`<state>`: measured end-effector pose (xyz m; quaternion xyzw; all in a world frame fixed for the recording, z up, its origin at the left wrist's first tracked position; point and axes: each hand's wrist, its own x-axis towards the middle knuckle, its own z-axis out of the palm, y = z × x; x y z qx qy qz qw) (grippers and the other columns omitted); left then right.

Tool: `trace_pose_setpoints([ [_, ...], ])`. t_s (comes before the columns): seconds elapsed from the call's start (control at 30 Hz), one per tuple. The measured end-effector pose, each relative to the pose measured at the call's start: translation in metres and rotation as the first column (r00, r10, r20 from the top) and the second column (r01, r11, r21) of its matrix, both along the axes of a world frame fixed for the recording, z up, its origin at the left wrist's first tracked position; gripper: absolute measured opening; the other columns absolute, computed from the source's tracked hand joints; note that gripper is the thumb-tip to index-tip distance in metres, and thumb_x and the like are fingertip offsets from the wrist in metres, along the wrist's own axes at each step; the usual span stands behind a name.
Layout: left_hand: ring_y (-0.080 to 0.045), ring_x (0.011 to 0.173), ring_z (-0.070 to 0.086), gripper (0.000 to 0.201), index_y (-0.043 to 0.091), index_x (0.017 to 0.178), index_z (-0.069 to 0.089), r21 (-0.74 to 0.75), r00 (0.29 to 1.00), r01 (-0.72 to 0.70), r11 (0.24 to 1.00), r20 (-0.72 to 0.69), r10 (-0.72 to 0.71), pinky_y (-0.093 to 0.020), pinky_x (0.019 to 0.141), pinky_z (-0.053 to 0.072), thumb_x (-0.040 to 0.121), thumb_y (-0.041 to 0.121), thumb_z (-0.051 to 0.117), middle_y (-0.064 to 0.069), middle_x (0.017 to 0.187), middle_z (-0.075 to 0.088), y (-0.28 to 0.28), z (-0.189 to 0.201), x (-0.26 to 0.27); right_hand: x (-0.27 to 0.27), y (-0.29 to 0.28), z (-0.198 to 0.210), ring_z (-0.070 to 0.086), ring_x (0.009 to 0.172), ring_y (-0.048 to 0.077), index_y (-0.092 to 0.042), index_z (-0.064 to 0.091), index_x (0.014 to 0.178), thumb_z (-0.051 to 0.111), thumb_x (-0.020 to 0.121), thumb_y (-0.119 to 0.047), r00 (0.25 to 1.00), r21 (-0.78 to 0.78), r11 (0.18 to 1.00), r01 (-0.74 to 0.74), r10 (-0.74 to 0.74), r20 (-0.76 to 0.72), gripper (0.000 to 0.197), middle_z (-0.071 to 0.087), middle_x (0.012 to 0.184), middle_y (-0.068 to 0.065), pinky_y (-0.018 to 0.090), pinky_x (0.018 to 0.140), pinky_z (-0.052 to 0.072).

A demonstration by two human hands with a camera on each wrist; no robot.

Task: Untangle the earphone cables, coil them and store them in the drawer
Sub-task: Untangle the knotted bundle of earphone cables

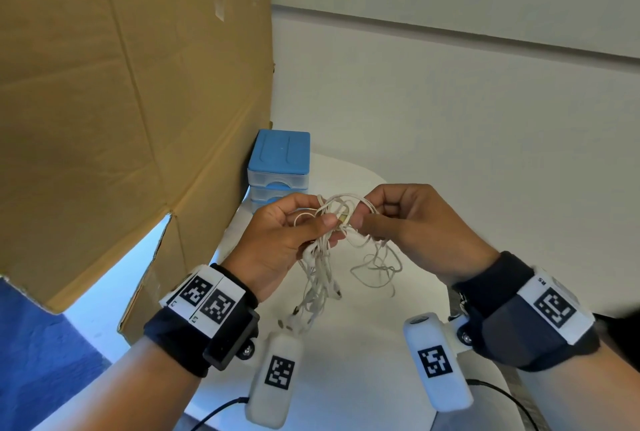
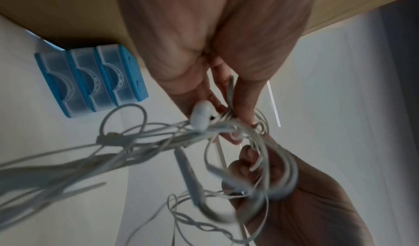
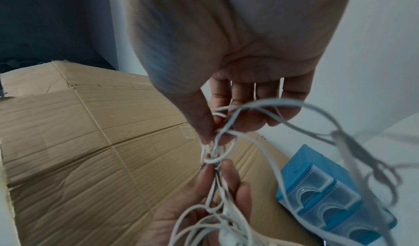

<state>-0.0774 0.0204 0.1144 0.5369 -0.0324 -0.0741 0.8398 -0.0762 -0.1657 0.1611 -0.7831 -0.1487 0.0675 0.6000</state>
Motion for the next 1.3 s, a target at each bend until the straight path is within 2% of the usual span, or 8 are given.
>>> trace_pose_setpoints([
  [0.17, -0.031, 0.076, 0.065, 0.031, 0.014, 0.092, 0.062, 0.054, 0.997, -0.073, 0.996, 0.033, 0.072, -0.041, 0.083, 0.051, 0.065, 0.015, 0.076, -0.02, 0.088, 0.071, -0.002, 0.0, -0.001, -0.006, 0.008, -0.005, 0.056, 0.069, 0.029, -0.008, 0.071, 0.077, 0.08, 0.078, -0.011, 1.0, 0.002, 1.0, 0.005, -0.005, -0.006, 0.009, 0.075, 0.076, 0.007, 0.036, 0.066, 0.042],
  [0.27, -0.025, 0.069, 0.062, 0.032, 0.012, 0.092, 0.063, 0.066, 0.995, -0.085, 0.994, 0.066, 0.081, -0.035, 0.074, 0.053, 0.067, 0.01, 0.082, -0.015, 0.085, 0.071, -0.006, -0.002, -0.003, -0.005, 0.012, -0.008, 0.063, 0.077, 0.04, -0.007, 0.071, 0.075, 0.082, 0.076, -0.015, 0.998, 0.031, 0.998, 0.057, -0.057, 0.019, 0.014, 0.076, 0.081, 0.016, 0.043, 0.073, 0.047],
  [0.43, -0.022, 0.07, 0.062, 0.02, 0.011, 0.094, 0.064, 0.137, 0.994, -0.1, 0.986, 0.062, 0.092, -0.033, 0.073, 0.051, 0.079, 0.002, 0.073, -0.011, 0.082, 0.074, -0.008, -0.005, -0.002, -0.006, 0.013, -0.013, 0.054, 0.061, 0.023, -0.017, 0.069, 0.066, 0.082, 0.077, -0.013, 0.996, -0.027, 0.997, 0.07, -0.069, 0.06, 0.018, 0.071, 0.069, 0.012, 0.032, 0.06, 0.043],
  [0.63, -0.022, 0.075, 0.069, 0.017, 0.007, 0.099, 0.064, 0.125, 0.996, -0.091, 0.988, 0.035, 0.087, -0.025, 0.067, 0.054, 0.083, 0.004, 0.069, -0.011, 0.091, 0.076, -0.007, -0.005, -0.002, -0.003, 0.014, -0.018, 0.048, 0.045, 0.004, -0.009, 0.067, 0.073, 0.077, 0.081, -0.007, 0.976, -0.124, 0.977, 0.173, -0.153, 0.155, 0.013, 0.067, 0.061, 0.005, 0.017, 0.047, 0.039],
  [0.77, -0.02, 0.078, 0.072, 0.018, 0.003, 0.103, 0.066, 0.116, 0.997, -0.073, 0.991, 0.021, 0.071, -0.027, 0.071, 0.057, 0.084, 0.005, 0.068, -0.012, 0.095, 0.076, -0.009, -0.006, -0.003, 0.003, 0.012, -0.02, 0.045, 0.045, 0.005, -0.01, 0.065, 0.07, 0.072, 0.082, -0.004, 0.949, -0.109, 0.956, 0.271, -0.247, 0.195, 0.015, 0.062, 0.058, 0.002, 0.022, 0.048, 0.04],
  [0.9, -0.017, 0.074, 0.071, 0.017, 0.006, 0.103, 0.068, 0.125, 0.996, -0.087, 0.988, -0.02, 0.09, -0.029, 0.069, 0.057, 0.087, 0.008, 0.067, -0.01, 0.091, 0.075, -0.008, -0.005, -0.002, 0.0, 0.008, -0.017, 0.044, 0.047, 0.004, -0.011, 0.072, 0.077, 0.073, 0.085, -0.005, 0.982, -0.106, 0.988, 0.11, -0.092, 0.167, 0.01, 0.067, 0.065, 0.013, 0.015, 0.049, 0.037],
  [1.07, -0.012, 0.065, 0.067, 0.012, 0.015, 0.097, 0.07, 0.248, 0.979, -0.198, 0.948, 0.007, 0.202, -0.031, 0.067, 0.054, 0.087, 0.007, 0.068, 0.002, 0.082, 0.073, -0.007, -0.006, 0.001, 0.0, 0.0, -0.015, 0.049, 0.062, 0.028, -0.018, 0.076, 0.079, 0.076, 0.084, -0.012, 0.995, -0.065, 0.998, 0.003, 0.004, 0.101, 0.008, 0.064, 0.073, 0.027, 0.036, 0.062, 0.039],
  [1.3, -0.013, 0.054, 0.057, 0.012, 0.022, 0.091, 0.069, 0.316, 0.963, -0.269, 0.91, 0.084, 0.256, -0.027, 0.055, 0.046, 0.084, 0.012, 0.072, 0.005, 0.074, 0.068, -0.004, 0.001, 0.001, 0.004, -0.008, -0.004, 0.058, 0.07, 0.022, -0.007, 0.061, 0.077, 0.065, 0.09, -0.006, 0.997, 0.035, 0.998, 0.043, -0.041, -0.071, 0.015, 0.066, 0.069, 0.008, 0.026, 0.065, 0.046],
])
